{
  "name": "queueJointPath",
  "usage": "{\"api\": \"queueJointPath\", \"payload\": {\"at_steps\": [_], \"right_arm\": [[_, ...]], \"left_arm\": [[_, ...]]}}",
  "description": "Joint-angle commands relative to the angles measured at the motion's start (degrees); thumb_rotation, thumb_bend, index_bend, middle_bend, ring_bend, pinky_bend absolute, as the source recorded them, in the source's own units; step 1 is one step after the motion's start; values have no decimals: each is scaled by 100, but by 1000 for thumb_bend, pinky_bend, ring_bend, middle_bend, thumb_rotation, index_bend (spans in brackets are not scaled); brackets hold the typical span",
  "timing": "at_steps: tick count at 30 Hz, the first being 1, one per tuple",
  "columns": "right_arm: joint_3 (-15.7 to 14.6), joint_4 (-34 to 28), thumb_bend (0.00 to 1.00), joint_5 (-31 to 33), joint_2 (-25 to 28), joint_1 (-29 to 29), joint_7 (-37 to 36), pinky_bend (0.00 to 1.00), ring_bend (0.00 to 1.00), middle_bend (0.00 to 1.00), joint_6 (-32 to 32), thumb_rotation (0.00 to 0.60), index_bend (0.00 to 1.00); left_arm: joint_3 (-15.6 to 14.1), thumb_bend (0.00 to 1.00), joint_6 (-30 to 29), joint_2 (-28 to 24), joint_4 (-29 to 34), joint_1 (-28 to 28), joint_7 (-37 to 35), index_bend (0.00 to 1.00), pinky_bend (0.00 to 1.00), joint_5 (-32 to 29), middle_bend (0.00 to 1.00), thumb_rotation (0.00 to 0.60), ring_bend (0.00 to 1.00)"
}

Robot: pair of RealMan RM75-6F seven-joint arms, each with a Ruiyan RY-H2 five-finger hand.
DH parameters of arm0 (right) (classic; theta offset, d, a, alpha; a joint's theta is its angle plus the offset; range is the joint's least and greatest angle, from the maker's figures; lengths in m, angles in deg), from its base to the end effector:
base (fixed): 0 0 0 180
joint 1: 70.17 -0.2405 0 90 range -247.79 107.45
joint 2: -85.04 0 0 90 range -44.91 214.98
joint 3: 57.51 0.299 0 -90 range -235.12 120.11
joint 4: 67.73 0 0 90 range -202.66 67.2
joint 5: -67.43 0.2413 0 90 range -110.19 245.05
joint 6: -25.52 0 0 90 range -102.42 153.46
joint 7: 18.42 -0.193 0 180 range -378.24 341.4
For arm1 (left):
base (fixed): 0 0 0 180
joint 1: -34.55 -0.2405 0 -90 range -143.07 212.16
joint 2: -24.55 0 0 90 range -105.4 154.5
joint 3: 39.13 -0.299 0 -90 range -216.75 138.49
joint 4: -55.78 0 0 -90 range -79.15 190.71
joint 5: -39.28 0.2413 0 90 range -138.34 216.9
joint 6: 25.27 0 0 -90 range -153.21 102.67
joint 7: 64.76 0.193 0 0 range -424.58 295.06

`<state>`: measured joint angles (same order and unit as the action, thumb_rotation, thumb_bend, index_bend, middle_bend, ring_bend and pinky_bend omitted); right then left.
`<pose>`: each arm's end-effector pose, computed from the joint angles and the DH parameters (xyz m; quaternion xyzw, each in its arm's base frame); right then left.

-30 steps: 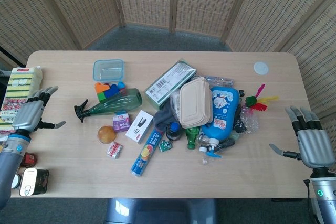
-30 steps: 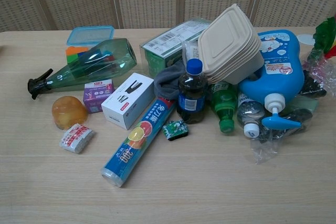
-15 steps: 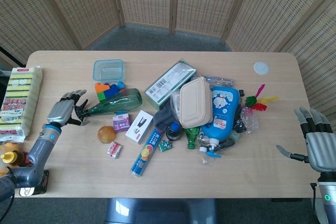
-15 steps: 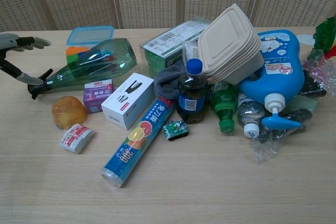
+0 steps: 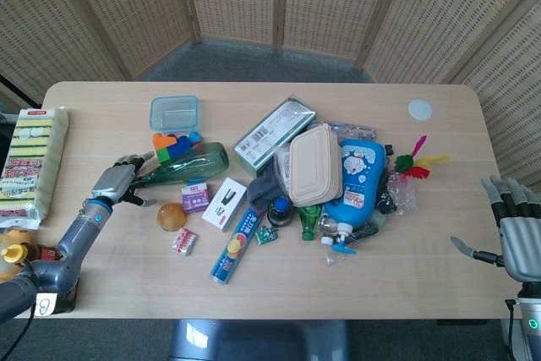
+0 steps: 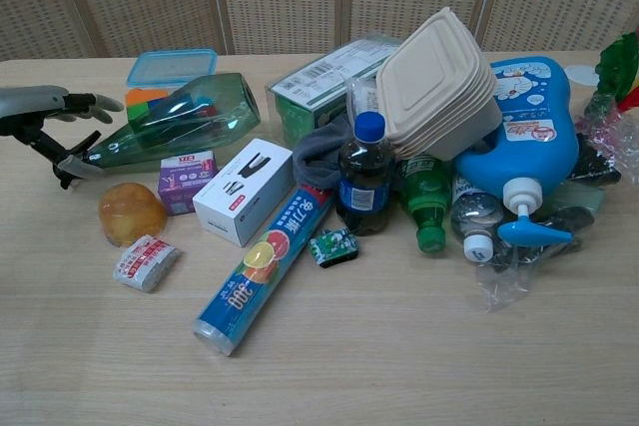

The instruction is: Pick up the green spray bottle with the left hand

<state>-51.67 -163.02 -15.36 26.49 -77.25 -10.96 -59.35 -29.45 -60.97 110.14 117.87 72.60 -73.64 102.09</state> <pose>-0.3504 -0.2613 0.1928 0.6055 -0.3207 0.3565 0.6352 -0.3405 0.4618 -0.0239 -0.6442 -0.5560 -0.2783 0.4454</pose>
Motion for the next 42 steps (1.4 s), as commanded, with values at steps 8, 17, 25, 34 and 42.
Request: {"api": "queueJointPath", "payload": {"at_steps": [8,17,25,34,42], "right_arm": [[-12,-102,144,-13,66,79,70,0,0,37,-75,308,0],[-14,-200,144,-18,120,146,126,0,0,36,-141,309,0],[-20,-172,143,-74,136,207,-7,0,0,36,-215,310,0],[-19,-192,143,-117,163,267,-59,0,0,37,-292,309,0],[-8,-260,145,-115,202,301,-37,0,0,36,-320,307,0]], "left_arm": [[218,179,592,337,-660,389,-353,0,0,-152,181,505,0],[403,180,890,612,-1101,686,-639,0,0,-106,136,504,0],[187,179,836,369,-653,535,-599,0,0,88,143,505,0],[102,179,712,568,-884,425,-579,0,0,28,99,506,0],[224,284,658,954,-1448,542,-697,57,0,63,84,536,0]]}}
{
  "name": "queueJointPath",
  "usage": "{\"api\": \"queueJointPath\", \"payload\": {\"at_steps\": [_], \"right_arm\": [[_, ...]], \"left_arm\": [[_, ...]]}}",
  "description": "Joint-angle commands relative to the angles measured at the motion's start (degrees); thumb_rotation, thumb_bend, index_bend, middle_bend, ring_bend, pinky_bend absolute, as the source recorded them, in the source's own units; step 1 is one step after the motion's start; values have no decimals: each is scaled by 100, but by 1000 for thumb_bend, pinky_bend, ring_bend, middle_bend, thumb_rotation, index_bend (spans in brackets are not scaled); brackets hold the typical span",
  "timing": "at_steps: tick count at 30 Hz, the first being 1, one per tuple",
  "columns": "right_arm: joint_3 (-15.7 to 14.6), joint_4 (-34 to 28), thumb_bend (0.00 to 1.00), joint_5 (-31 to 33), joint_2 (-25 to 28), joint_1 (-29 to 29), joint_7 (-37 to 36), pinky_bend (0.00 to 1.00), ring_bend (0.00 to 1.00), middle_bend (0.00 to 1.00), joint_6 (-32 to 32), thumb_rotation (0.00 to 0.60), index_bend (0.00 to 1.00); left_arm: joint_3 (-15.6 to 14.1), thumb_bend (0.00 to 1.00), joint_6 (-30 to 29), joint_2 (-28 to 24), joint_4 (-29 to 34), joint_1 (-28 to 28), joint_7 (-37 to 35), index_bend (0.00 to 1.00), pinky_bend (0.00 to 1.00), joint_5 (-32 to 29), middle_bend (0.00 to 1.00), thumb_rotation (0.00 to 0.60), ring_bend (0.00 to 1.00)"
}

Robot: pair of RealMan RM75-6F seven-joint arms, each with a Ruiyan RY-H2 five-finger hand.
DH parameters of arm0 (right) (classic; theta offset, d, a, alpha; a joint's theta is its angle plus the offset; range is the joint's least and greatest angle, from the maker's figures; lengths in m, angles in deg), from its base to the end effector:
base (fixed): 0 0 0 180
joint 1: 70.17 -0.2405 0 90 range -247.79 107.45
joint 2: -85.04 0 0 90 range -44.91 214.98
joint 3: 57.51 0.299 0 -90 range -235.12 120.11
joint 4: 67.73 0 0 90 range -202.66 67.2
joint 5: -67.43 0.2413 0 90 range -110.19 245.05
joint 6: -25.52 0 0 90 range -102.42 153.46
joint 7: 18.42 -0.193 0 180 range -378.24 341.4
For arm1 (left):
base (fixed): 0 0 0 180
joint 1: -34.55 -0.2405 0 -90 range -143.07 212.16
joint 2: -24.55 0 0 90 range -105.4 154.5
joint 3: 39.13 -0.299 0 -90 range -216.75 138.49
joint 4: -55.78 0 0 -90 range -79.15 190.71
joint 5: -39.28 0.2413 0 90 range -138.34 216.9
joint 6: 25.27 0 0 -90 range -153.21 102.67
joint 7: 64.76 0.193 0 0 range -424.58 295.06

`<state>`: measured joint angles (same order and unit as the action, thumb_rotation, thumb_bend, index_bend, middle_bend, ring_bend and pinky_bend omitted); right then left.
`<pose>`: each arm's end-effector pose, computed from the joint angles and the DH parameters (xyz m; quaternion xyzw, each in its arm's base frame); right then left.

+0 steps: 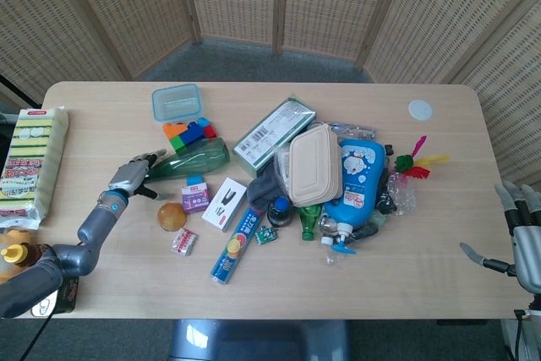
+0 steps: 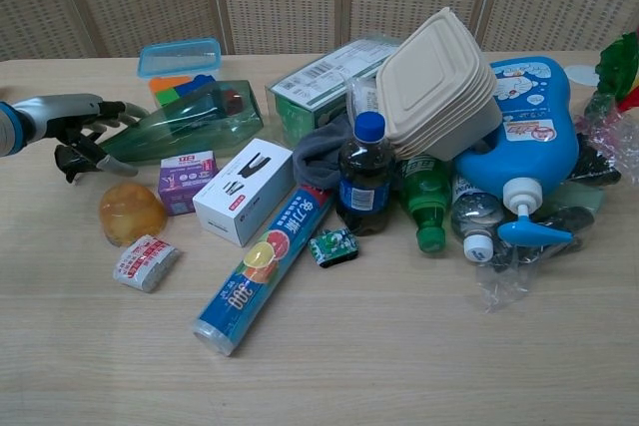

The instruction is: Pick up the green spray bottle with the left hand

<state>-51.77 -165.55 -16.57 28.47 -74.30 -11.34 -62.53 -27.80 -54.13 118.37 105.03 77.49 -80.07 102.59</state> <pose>-0.3471 -0.2413 0.2075 0.5908 -0.3196 0.3641 0.6452 -0.3309 0.4955 -0.0605 -0.6286 -0.5852 -0.2756 0.4318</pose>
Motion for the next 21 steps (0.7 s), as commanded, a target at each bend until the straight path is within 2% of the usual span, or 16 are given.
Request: {"api": "queueJointPath", "payload": {"at_steps": [1,4,8,11,15,21], "right_arm": [[2,-11,145,11,8,11,2,0,0,36,-4,307,0],[8,-17,143,32,15,31,-9,0,0,36,-15,307,0],[18,-20,145,33,25,49,-54,0,0,36,-36,307,0],[25,-19,143,26,32,56,-87,0,0,37,-44,311,0],[28,-10,144,8,35,63,-136,0,0,36,-51,307,0],[35,7,143,-16,50,85,-202,0,0,36,-82,308,0]], "left_arm": [[75,320,-27,169,-216,64,-75,77,0,15,88,556,0],[101,439,-5,276,-356,112,-99,148,0,33,105,599,26],[87,552,-16,394,-480,166,-54,241,35,100,130,600,76],[59,617,26,428,-488,212,-19,293,127,164,131,600,101],[10,740,105,487,-526,271,107,315,305,193,129,600,152],[72,891,37,518,-497,275,173,328,391,125,133,600,190]]}}
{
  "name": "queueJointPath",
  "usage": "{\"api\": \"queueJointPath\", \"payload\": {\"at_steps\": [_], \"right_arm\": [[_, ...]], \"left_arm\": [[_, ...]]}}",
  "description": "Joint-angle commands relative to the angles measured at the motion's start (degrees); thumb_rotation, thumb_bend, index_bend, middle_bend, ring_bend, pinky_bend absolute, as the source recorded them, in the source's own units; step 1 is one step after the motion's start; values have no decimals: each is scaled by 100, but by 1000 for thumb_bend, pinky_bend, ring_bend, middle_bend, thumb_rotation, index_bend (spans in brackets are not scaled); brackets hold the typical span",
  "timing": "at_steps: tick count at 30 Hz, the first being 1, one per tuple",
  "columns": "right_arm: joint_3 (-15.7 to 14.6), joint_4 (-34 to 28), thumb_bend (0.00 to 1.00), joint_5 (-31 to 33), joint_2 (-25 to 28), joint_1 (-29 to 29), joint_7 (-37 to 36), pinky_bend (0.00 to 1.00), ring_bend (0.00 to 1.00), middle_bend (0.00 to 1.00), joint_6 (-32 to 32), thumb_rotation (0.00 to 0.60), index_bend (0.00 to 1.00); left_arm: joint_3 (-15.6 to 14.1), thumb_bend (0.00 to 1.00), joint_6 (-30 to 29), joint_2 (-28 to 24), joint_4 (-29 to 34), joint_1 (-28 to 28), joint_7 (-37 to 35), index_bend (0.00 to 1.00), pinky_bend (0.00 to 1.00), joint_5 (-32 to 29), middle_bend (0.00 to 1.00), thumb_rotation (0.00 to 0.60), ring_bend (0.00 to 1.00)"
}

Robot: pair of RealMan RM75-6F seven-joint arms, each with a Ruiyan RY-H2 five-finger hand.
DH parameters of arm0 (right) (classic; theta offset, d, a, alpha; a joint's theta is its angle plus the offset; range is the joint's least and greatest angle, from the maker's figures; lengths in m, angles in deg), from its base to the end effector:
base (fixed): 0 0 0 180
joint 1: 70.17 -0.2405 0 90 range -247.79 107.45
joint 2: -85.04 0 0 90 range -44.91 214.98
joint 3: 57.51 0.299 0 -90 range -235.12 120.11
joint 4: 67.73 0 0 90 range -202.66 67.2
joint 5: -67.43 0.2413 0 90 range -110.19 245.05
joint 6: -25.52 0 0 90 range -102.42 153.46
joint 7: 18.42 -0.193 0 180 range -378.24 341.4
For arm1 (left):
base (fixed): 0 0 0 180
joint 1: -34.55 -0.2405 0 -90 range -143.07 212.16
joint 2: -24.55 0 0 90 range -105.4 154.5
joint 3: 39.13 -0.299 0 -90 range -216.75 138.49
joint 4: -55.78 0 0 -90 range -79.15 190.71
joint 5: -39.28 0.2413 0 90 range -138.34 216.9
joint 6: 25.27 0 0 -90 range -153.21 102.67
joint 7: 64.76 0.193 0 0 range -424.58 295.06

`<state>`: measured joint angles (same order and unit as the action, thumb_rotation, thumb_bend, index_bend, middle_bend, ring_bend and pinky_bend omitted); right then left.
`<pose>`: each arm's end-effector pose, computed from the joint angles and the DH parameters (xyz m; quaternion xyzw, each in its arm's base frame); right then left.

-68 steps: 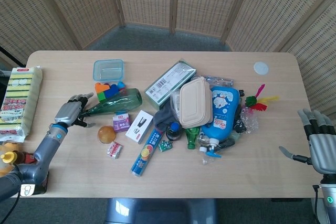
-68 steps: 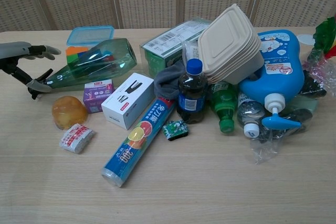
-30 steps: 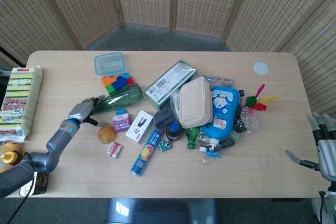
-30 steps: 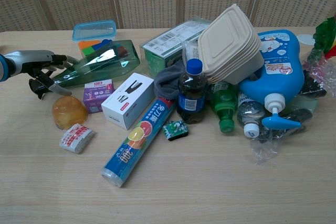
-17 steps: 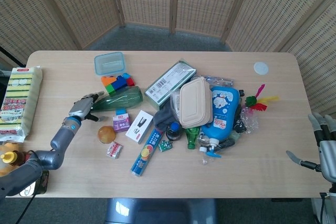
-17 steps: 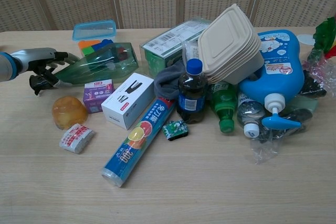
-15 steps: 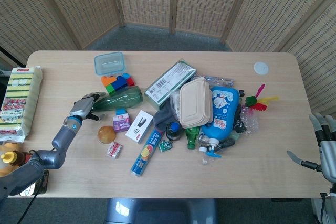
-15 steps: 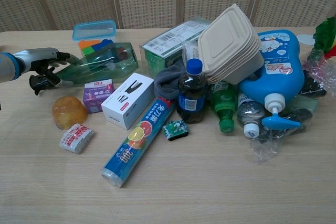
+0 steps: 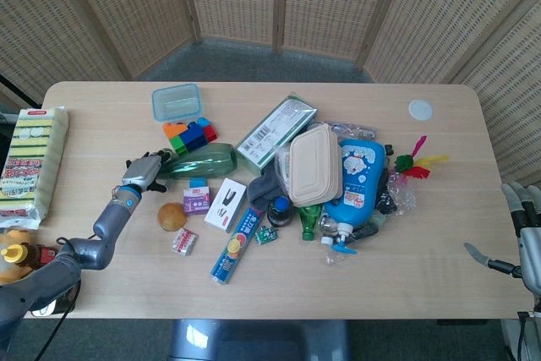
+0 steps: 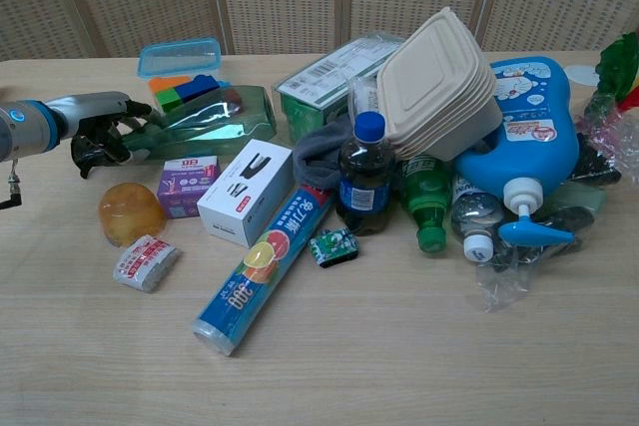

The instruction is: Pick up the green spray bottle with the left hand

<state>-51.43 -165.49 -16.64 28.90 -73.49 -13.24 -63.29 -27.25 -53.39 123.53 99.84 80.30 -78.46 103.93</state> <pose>-0.3488 -0.2375 0.2136 0.5809 -0.3246 0.3736 0.6463 -0.3072 0.5068 -0.0894 -0.6531 -0.5630 -0.2721 0.4272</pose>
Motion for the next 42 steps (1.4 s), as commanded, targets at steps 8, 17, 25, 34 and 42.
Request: {"api": "queueJointPath", "payload": {"at_steps": [8,17,25,34,42], "right_arm": [[4,8,144,-45,6,23,-41,0,0,36,-36,310,0],[16,12,144,-80,-14,-3,-49,0,0,36,-9,308,0],[26,41,144,-126,-58,-65,-70,0,0,36,58,307,0],[18,133,144,-161,-149,-94,-159,0,0,36,88,305,0],[10,167,143,-188,-174,-66,-205,0,0,36,31,308,0]], "left_arm": [[182,924,-468,-132,313,-153,-302,393,485,74,211,600,282],[300,909,-942,-1019,1384,-395,-698,395,487,355,221,600,291],[511,890,-1295,-2288,2930,-506,-590,388,474,487,213,600,280],[1039,886,-1570,-3630,4405,-528,-467,379,460,169,207,600,277],[1321,883,-1289,-4219,4734,-244,-432,377,454,-242,207,600,277]]}}
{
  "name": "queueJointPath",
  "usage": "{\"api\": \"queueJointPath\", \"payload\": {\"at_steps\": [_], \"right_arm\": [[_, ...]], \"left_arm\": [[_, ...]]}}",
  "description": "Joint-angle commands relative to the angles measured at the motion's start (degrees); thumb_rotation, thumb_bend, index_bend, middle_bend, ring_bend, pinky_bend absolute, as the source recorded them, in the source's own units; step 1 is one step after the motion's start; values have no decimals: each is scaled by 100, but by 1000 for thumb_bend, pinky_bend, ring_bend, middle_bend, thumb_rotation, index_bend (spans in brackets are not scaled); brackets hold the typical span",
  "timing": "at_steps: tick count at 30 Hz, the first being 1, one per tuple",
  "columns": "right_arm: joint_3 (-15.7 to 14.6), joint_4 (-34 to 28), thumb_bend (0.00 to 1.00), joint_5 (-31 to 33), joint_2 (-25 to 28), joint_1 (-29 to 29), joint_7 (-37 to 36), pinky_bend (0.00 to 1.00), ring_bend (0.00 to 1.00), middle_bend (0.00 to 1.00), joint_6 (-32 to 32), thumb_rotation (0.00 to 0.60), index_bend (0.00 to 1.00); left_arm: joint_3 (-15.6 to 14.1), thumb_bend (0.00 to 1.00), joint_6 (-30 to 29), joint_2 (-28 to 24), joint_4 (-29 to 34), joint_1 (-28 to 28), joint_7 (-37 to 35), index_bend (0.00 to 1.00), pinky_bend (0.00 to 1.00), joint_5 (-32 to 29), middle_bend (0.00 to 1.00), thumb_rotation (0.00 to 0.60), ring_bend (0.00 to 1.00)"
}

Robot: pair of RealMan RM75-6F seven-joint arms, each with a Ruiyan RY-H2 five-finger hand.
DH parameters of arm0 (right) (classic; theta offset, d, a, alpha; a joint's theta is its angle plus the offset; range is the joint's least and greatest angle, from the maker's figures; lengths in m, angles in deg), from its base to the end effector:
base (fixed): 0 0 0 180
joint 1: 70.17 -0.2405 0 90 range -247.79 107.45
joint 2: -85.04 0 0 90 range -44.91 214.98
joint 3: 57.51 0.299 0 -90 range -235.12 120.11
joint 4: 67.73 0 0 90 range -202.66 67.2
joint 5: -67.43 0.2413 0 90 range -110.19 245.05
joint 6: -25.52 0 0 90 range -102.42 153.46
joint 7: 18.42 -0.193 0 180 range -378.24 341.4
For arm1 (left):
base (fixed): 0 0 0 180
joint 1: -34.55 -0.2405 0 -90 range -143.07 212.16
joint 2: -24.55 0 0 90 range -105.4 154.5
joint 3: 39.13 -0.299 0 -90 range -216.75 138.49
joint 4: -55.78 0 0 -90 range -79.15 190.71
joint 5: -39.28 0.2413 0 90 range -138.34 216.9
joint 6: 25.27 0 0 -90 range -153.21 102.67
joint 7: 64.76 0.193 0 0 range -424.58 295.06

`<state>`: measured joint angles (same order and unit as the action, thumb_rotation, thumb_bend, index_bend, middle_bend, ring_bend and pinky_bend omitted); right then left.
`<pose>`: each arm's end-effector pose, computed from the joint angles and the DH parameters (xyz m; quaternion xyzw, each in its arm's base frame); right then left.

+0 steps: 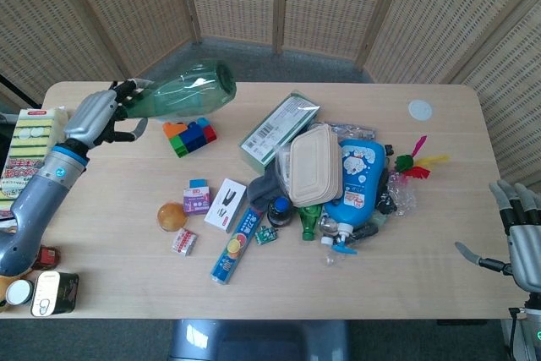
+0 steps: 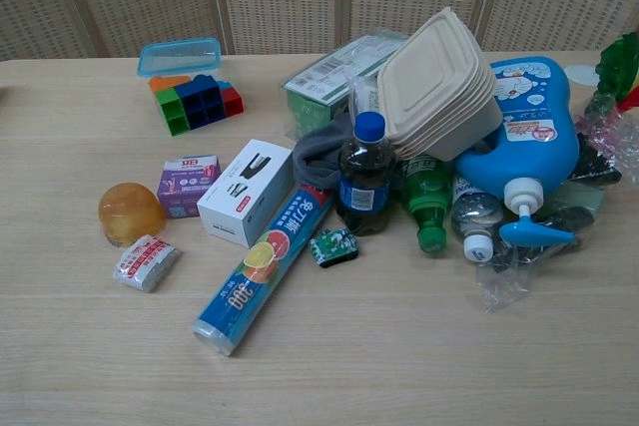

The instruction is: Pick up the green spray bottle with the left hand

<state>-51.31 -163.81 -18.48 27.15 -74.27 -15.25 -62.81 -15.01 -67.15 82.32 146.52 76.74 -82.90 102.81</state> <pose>-0.3457 -0.2433 0.2024 0.5874 -0.3266 0.3929 0.6276 -0.1642 0.5036 0.1700 -0.6129 -0.4828 -0.4869 0.3926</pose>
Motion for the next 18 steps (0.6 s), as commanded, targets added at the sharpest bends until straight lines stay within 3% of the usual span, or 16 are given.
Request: {"api": "queueJointPath", "payload": {"at_steps": [1,8,18], "right_arm": [[-5,-2,144,-5,4,20,-8,0,0,36,-28,308,0],[-17,-13,144,8,32,74,-12,0,0,36,-82,308,0],[-19,-2,144,18,33,101,-27,0,0,36,-99,306,0]], "left_arm": [[125,884,109,-124,77,149,4,378,454,-172,207,600,277],[261,883,270,-226,2,408,-57,376,453,-471,207,600,277],[155,880,305,-227,-32,568,69,375,450,-629,206,600,277]]}}
